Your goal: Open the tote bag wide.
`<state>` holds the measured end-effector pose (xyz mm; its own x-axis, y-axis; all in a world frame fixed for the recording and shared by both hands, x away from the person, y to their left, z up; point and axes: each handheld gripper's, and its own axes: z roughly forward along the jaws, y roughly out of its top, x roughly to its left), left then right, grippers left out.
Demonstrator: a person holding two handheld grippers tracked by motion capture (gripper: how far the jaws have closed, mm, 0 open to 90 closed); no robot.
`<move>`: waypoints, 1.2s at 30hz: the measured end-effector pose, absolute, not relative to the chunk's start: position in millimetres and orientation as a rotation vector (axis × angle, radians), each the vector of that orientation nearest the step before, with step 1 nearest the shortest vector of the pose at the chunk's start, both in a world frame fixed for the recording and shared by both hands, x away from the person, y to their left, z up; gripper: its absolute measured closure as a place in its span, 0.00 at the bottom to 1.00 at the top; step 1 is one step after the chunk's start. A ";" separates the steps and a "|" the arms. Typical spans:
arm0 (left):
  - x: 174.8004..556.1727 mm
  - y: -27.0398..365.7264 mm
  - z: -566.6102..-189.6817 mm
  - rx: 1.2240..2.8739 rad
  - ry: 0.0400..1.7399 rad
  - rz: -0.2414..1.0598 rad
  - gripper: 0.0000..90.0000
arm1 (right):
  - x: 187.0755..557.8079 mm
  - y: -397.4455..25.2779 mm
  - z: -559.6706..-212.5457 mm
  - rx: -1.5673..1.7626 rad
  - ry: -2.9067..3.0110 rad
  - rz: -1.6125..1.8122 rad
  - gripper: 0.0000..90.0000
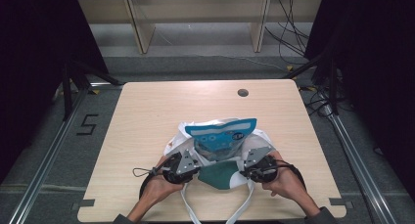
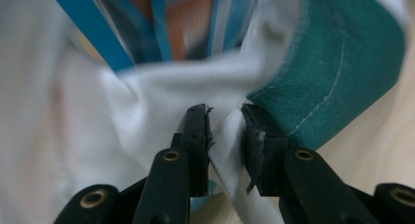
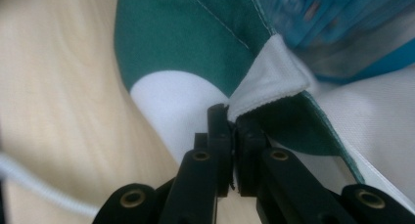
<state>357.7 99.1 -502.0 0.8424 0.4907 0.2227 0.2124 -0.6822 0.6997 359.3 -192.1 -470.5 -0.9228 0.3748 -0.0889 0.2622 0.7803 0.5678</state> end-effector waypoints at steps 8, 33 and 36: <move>360.1 101.8 -497.5 2.319 0.531 0.510 0.79 | 365.7 -191.5 -480.8 0.534 2.772 0.849 0.95; 443.3 131.9 -443.5 2.069 0.835 0.526 0.52 | 382.8 -180.0 -433.9 0.582 2.631 1.182 0.48; 451.6 124.7 -444.5 2.045 0.827 0.547 0.64 | 387.0 -178.7 -446.2 0.562 2.696 1.159 0.68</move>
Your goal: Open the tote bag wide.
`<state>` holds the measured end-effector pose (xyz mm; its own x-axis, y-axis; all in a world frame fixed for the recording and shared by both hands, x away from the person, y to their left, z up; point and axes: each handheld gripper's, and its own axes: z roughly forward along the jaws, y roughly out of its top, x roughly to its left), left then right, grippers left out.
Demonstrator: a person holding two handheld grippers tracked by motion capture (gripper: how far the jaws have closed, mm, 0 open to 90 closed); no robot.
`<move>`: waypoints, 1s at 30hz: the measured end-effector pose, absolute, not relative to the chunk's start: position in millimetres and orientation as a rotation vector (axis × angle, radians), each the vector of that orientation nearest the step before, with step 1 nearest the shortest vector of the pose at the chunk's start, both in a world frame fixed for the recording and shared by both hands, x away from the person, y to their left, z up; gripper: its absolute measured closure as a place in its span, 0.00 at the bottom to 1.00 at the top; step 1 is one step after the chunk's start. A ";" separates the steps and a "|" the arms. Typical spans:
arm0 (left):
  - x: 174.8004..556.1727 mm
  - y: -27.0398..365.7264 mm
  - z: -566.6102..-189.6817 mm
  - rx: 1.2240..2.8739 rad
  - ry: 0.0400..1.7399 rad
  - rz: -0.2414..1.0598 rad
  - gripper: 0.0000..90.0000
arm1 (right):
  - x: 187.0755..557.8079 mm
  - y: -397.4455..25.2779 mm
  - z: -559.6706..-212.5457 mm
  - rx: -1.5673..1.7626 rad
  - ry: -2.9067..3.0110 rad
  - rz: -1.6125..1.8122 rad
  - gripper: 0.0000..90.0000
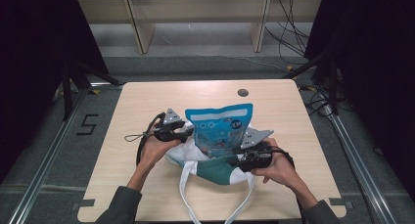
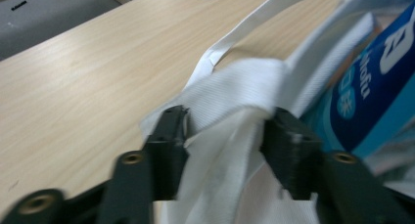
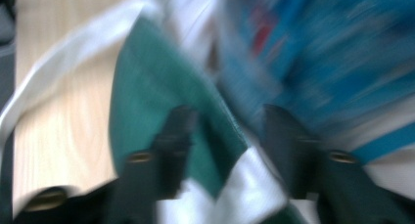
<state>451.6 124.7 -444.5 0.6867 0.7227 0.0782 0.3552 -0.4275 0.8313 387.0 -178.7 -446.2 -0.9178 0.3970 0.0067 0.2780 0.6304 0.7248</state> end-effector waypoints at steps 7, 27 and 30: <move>495.2 124.7 -463.6 2.102 0.970 0.511 0.86 | 367.7 -180.2 -450.3 0.421 2.801 1.043 0.91; 450.1 145.2 -436.3 1.924 0.991 0.499 0.58 | 353.3 -206.4 -418.3 0.590 2.630 1.328 0.53; 421.8 145.8 -428.2 1.913 0.923 0.471 0.58 | 359.9 -225.7 -399.2 0.662 2.492 1.323 0.56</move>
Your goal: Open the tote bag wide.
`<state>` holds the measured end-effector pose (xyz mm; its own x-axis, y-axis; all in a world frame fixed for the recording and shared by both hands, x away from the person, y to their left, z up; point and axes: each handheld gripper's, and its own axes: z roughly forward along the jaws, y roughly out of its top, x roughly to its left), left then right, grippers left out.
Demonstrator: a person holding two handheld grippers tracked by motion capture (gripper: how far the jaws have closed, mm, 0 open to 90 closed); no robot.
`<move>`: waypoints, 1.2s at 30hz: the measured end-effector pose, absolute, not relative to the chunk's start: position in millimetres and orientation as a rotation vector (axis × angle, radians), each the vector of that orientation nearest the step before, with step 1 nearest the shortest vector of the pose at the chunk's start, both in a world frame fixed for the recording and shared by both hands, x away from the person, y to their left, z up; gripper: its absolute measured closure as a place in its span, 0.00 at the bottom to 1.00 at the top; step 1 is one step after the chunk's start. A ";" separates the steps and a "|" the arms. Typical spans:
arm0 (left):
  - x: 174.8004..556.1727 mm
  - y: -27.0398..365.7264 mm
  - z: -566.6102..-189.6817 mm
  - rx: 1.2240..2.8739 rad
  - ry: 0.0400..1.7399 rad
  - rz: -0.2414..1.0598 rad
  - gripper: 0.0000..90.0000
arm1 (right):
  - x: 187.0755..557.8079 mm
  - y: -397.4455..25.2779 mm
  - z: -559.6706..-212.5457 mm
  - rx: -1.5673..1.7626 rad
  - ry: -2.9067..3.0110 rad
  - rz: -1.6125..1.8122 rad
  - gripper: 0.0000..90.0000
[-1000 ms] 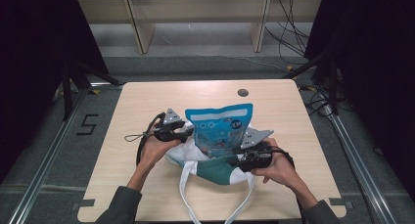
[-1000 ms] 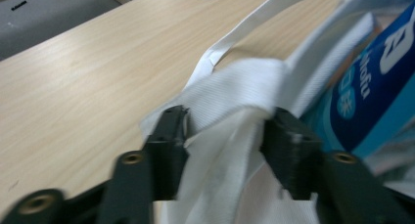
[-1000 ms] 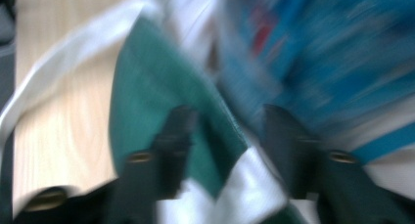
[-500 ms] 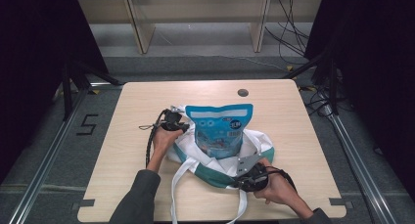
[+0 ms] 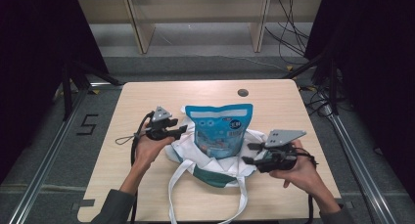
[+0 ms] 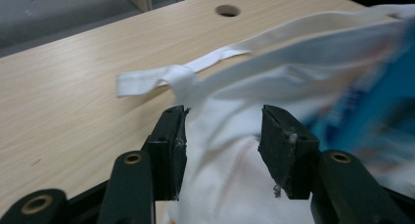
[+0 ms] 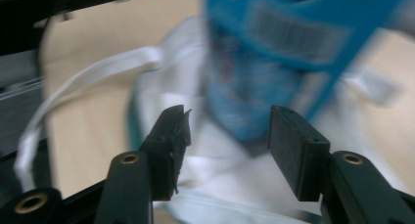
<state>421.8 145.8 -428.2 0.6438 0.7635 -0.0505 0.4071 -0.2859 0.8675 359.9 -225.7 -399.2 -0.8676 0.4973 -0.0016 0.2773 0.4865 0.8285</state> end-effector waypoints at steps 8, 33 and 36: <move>362.5 118.6 -432.5 1.971 0.704 0.266 0.56 | 393.3 -232.7 -409.2 0.802 2.383 1.089 0.60; 335.2 70.0 -502.0 2.291 0.472 0.227 0.92 | 484.7 -241.8 -478.3 1.029 2.371 0.832 0.98; 335.9 70.3 -502.7 2.290 0.484 0.223 0.92 | 488.7 -230.4 -496.5 1.038 2.398 0.764 0.99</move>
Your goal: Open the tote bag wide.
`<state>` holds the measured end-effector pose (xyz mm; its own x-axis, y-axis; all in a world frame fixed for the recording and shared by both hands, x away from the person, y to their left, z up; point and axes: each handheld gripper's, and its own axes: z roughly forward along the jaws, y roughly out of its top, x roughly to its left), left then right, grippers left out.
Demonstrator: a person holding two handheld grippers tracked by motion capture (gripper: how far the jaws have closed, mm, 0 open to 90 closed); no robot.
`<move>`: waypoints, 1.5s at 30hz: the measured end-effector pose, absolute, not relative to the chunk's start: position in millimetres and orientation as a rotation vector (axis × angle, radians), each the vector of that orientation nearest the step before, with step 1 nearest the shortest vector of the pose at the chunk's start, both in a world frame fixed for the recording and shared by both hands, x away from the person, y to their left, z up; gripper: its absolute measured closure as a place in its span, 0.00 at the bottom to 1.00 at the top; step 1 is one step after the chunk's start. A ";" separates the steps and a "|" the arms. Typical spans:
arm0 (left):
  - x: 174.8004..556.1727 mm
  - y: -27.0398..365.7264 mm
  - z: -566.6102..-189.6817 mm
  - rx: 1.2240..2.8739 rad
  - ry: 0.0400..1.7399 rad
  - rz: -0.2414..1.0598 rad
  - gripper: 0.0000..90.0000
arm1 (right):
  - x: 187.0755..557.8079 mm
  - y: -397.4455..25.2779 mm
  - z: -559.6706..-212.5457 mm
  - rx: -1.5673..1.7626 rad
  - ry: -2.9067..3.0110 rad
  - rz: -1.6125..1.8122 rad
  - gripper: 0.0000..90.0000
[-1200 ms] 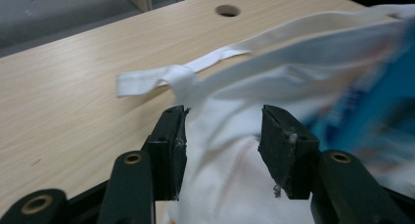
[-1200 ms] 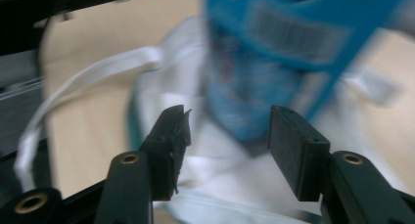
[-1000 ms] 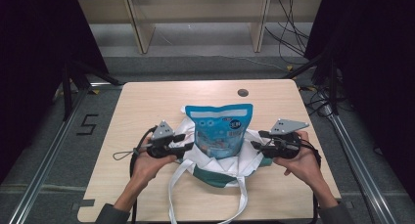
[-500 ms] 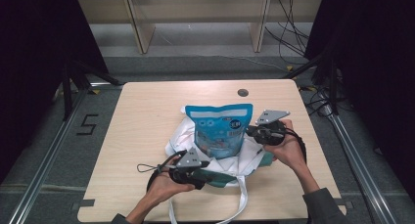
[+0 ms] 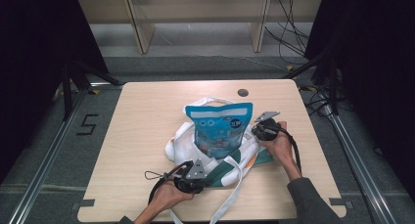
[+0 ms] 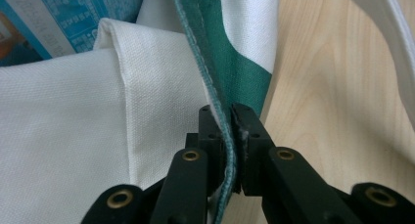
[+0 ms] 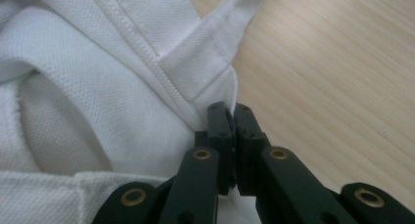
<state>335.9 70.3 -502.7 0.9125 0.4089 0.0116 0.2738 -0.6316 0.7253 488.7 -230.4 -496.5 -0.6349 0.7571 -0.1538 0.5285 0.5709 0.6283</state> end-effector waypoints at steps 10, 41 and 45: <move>337.4 78.5 -481.0 2.217 0.496 0.237 0.76 | 486.2 -242.4 -476.8 1.096 2.299 0.844 0.72; 454.3 134.9 -512.5 2.128 0.934 0.455 0.99 | 437.3 -215.6 -497.4 0.889 2.487 0.828 1.00; 457.0 131.0 -512.6 2.127 0.951 0.483 0.99 | 448.9 -214.7 -496.5 0.907 2.478 0.805 1.00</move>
